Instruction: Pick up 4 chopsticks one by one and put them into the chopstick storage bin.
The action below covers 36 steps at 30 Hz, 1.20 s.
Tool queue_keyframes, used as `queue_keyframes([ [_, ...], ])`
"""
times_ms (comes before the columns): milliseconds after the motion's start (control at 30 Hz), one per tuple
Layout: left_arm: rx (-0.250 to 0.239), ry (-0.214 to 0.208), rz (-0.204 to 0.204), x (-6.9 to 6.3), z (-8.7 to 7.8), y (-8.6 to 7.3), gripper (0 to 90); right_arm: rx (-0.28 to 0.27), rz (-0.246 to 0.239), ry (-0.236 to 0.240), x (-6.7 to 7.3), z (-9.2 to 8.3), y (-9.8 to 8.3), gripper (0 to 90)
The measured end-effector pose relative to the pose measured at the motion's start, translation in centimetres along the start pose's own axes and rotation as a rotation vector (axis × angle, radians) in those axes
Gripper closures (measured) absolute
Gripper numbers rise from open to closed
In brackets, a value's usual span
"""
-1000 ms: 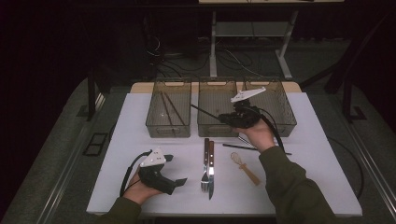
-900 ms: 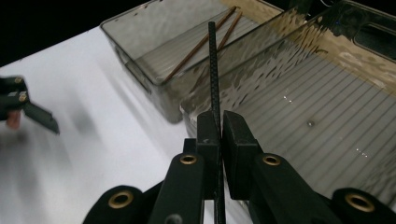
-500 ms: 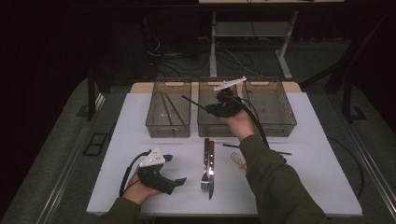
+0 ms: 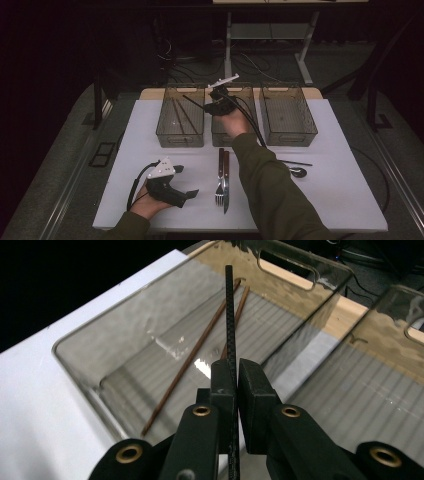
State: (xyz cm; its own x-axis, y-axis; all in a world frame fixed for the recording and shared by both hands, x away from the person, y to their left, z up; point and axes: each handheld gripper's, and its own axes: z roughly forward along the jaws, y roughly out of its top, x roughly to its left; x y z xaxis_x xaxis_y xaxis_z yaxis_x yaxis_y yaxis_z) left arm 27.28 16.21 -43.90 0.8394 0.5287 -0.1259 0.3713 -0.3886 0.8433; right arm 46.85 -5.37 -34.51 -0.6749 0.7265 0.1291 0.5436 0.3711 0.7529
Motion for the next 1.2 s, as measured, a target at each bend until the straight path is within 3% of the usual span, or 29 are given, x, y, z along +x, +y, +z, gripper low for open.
queue_keyframes([
  [233,-0.009,-0.002,-0.007,-0.1,0.0,0.1,0.4,0.001,0.004,-0.017,1.1,2.6,1.6,85.4],
  [433,-0.015,-0.009,-0.010,-0.2,0.0,0.1,0.4,0.033,0.021,-0.045,2.0,5.1,2.7,85.4],
  [800,-0.019,-0.019,-0.011,-0.1,0.1,0.2,0.4,0.071,0.038,-0.050,3.1,8.5,3.0,85.0],
  [900,-0.022,-0.017,-0.012,-0.1,0.0,0.2,0.4,0.062,0.044,-0.044,3.3,8.7,3.1,82.4],
  [1000,-0.020,-0.018,-0.008,0.0,0.0,0.2,0.4,0.056,0.043,-0.020,3.4,8.6,3.1,71.1],
  [1200,-0.024,-0.017,-0.006,-0.1,0.0,0.3,0.4,0.041,0.036,-0.002,3.0,6.9,3.2,64.0],
])
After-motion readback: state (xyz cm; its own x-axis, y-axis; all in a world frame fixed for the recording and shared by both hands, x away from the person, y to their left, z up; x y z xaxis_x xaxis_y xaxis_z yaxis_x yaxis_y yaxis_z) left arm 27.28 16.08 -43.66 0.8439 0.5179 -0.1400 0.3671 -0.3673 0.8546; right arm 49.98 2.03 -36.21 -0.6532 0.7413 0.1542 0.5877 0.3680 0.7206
